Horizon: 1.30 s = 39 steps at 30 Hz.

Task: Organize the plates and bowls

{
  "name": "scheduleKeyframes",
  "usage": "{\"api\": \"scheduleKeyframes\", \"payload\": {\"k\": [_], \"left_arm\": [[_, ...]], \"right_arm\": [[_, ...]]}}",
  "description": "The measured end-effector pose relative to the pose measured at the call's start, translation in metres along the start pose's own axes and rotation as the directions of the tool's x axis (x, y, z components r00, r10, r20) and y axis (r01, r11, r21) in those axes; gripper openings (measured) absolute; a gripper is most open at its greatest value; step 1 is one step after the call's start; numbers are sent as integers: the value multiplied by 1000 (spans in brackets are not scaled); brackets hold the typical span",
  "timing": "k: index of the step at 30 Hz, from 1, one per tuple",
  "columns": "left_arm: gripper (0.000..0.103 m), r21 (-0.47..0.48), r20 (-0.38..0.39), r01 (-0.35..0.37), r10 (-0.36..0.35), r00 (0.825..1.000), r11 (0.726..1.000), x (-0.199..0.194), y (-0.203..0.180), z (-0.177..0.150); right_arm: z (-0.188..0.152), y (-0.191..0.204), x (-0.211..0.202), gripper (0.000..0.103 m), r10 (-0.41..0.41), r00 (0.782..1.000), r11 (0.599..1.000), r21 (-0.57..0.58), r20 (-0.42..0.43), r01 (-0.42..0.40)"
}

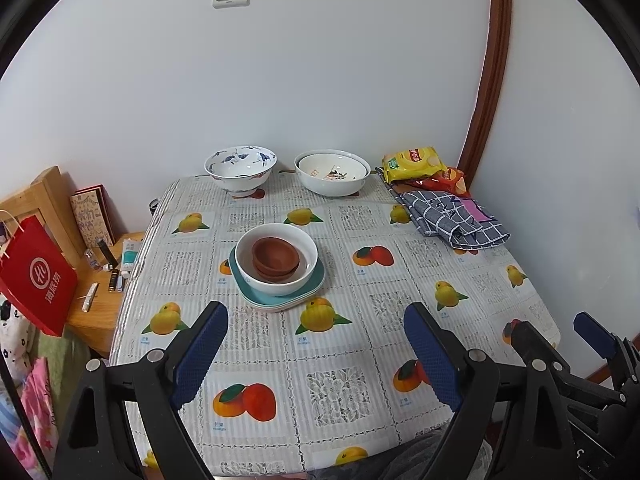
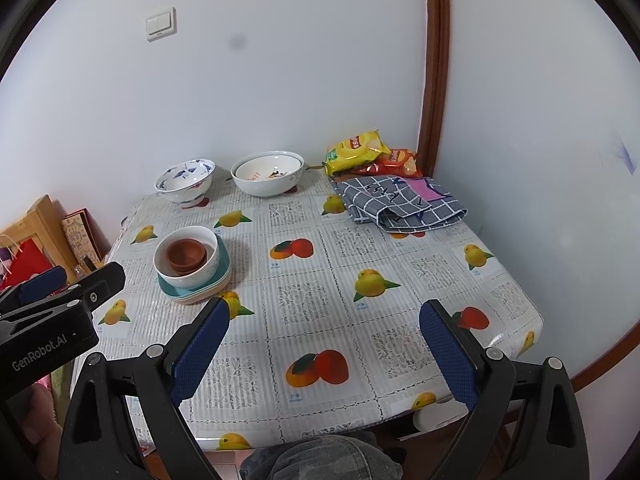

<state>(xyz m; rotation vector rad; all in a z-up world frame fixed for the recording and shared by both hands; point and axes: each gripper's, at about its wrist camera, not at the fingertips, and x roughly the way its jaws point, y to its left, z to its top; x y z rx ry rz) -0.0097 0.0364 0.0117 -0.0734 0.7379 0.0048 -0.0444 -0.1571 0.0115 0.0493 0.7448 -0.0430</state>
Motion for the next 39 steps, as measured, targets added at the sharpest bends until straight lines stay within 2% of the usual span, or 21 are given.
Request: {"api": "scheduleKeyframes", "payload": {"k": [39], "left_arm": [[89, 0, 16, 4, -4, 1000, 1000, 0, -2, -1]], "right_arm": [[-1, -2, -2, 95, -5, 1000, 1000, 13, 9, 5]]}}
